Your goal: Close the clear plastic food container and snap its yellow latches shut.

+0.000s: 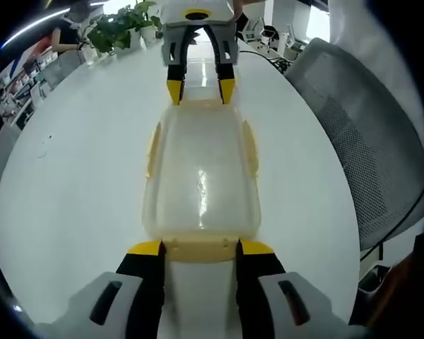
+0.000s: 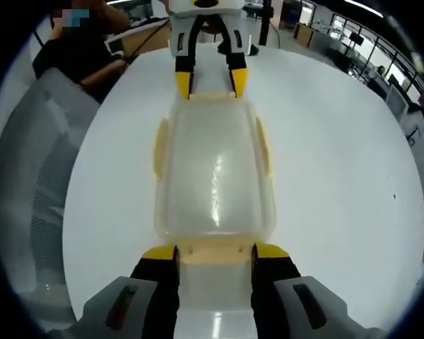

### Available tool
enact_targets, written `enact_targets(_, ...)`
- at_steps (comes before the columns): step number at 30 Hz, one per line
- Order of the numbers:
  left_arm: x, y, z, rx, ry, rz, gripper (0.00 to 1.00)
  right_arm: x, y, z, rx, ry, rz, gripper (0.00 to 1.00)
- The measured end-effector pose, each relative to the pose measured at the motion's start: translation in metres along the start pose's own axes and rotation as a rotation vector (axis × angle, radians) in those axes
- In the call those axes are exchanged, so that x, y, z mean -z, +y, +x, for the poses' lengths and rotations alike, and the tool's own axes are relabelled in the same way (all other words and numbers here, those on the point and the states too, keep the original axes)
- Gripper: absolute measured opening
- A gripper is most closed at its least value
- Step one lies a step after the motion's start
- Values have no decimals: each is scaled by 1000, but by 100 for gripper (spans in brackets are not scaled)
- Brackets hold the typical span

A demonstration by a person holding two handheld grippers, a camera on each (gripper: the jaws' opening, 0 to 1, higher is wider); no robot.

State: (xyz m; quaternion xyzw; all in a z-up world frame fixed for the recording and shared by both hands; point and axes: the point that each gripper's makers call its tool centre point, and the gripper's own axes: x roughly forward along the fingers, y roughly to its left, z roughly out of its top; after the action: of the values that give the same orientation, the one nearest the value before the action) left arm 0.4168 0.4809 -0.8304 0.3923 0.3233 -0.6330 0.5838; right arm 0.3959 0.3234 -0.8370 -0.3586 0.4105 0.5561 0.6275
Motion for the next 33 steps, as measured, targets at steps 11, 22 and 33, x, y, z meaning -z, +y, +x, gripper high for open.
enact_targets(11,-16,-2,-24,-21,-1,-16,38,-8,-1,-26,26,-50,-33,38)
enact_targets(22,-34,-8,-38,-29,-13,-5,38,-10,6,-47,29,-77,-43,38)
enact_targets(33,-43,-7,-43,-44,-22,10,38,-8,6,-58,44,-78,-47,38)
